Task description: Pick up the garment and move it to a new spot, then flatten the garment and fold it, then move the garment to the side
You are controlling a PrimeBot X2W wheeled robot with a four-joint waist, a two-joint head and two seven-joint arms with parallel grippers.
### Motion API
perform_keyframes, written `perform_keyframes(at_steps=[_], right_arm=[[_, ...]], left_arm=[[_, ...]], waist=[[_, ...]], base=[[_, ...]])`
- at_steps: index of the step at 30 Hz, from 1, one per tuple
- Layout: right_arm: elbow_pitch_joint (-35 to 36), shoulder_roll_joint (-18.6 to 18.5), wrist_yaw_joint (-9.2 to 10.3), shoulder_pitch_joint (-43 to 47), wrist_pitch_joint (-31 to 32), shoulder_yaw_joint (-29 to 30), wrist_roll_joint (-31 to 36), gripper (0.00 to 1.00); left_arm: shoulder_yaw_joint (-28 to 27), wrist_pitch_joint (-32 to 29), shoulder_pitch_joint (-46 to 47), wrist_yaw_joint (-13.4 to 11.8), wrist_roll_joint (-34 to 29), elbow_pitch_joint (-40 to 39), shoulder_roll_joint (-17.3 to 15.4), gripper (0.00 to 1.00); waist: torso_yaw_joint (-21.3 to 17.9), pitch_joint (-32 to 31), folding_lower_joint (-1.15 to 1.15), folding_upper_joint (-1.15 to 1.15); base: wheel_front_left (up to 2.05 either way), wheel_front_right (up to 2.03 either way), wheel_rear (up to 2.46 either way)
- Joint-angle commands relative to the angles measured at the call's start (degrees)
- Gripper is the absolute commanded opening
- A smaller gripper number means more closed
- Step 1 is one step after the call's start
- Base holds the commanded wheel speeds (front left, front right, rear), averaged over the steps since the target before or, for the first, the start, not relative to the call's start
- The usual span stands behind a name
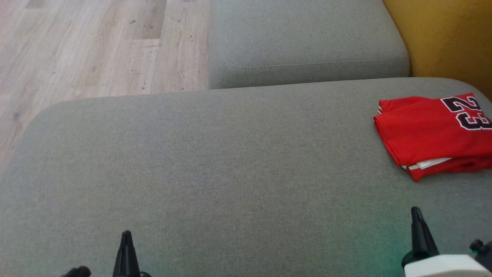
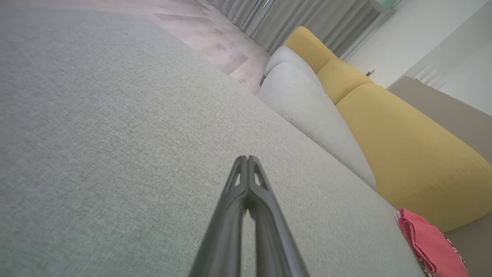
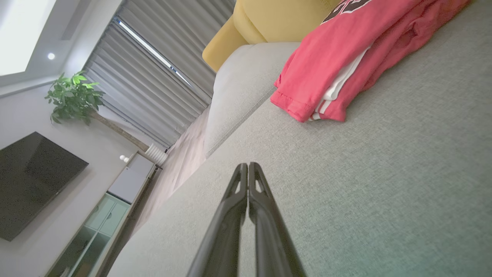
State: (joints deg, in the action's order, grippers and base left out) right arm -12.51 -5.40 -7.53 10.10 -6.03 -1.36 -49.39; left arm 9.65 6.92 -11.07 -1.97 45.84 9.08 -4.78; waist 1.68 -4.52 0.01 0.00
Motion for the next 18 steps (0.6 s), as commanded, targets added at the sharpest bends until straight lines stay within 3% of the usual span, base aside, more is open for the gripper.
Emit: perform_keyframes(at_steps=[1, 18], right_arm=[[1.6, -0.2, 0.02, -3.7, 0.3, 0.0, -2.0, 0.00], [0.8, 0.1, 0.03, -6.7, 2.9, 1.4, -12.3, 0.00]], left_arm=[[-1.7, -0.5, 3.6, 0.5, 2.0, -1.3, -0.5, 0.00], [-4.5, -3.1, 6.8, 2.7, 13.4, 0.2, -0.4, 0.00]], waist=[[0.0, 0.1, 0.00, 0.00], [-0.4, 1.2, -0.01, 0.00]], base=[[0.00, 0.00, 0.00], [0.00, 0.00, 0.00]])
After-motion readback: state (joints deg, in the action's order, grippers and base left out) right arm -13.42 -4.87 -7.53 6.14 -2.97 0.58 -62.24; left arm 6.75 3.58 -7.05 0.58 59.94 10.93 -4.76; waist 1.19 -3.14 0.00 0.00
